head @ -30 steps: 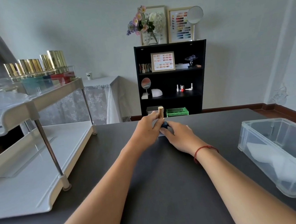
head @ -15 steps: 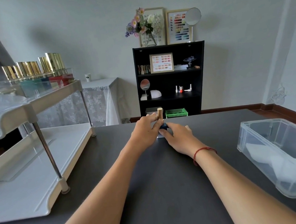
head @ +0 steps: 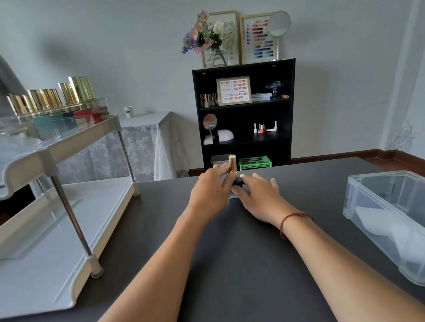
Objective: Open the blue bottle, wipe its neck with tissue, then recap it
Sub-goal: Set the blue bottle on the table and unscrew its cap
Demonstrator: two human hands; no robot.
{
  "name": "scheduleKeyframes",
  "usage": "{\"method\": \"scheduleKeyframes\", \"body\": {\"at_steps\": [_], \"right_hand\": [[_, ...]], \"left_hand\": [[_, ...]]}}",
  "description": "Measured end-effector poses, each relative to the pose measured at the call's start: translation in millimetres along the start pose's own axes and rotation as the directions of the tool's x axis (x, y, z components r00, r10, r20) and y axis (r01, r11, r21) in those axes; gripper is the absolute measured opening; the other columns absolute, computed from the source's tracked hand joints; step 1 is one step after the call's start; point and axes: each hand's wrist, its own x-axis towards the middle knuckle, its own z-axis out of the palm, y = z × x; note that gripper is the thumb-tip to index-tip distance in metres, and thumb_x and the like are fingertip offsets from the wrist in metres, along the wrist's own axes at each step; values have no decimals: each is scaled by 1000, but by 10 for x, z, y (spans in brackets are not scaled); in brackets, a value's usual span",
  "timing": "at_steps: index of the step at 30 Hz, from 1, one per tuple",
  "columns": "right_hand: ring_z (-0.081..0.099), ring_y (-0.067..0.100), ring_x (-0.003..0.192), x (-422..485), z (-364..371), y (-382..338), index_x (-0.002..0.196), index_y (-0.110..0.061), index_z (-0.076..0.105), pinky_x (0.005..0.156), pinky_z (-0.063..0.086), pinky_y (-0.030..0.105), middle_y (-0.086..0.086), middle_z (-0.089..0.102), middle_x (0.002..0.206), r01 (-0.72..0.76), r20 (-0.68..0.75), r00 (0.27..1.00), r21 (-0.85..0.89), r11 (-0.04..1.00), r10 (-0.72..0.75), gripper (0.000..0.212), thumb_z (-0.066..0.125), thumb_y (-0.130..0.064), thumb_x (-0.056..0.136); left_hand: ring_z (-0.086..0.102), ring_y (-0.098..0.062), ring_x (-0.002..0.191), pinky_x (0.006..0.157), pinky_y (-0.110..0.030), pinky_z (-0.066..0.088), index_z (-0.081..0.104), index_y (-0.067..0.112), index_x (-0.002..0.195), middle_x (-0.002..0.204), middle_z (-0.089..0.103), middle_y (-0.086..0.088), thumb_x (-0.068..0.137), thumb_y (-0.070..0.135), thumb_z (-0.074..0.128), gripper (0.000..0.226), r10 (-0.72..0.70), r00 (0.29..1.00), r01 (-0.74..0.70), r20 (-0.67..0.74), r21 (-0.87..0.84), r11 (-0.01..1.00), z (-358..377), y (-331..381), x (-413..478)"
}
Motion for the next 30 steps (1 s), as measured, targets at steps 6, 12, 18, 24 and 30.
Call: {"method": "scheduleKeyframes", "body": {"at_steps": [6, 12, 18, 24, 30], "right_hand": [[-8, 26, 147, 15, 47, 33, 136, -31, 42, 113, -14, 54, 2, 15, 159, 26, -30, 999, -105, 994, -30, 41, 25, -43, 100], [-9, 28, 147, 30, 57, 52, 140, -29, 36, 112, -13, 56, 5, 11, 159, 18, -37, 999, -151, 988, -24, 44, 27, -43, 99], [-10, 28, 146, 51, 65, 56, 137, -27, 42, 112, -14, 56, 5, 11, 159, 14, -41, 999, -144, 989, -20, 43, 27, -44, 99], [-9, 28, 147, 55, 70, 55, 133, -29, 44, 112, -13, 57, 4, 11, 159, 5, -32, 999, -131, 991, -9, 41, 25, -43, 100], [-9, 28, 147, 49, 57, 50, 132, -29, 46, 112, -13, 57, 4, 11, 159, 7, -30, 1000, -123, 992, -11, 40, 26, -42, 100]], "left_hand": [[49, -21, 129, 97, -35, 41, 69, 23, 99, 129, 62, -3, 92, 38, 56, 20, 2, 995, -4, -100, -22, 1000, 15, -9, 6], [-2, -20, 150, 119, -43, 1, 35, 25, 147, 160, 18, -7, 99, 42, 40, 51, -19, 995, 18, 94, 11, 1000, 22, -25, -42], [3, -21, 150, 119, -43, -1, 55, 23, 133, 154, 34, -5, 99, 36, 43, 39, 13, 1000, -12, 16, -27, 1000, 21, -55, -47], [15, -18, 148, 119, -36, 18, 62, 23, 123, 154, 35, -9, 96, 33, 49, 32, 67, 987, -72, -145, -30, 997, 7, -67, -35], [16, -16, 148, 113, -26, 18, 67, 26, 100, 152, 38, -8, 97, 30, 48, 21, 23, 993, -41, -119, -157, 987, 30, -34, -36]]}}
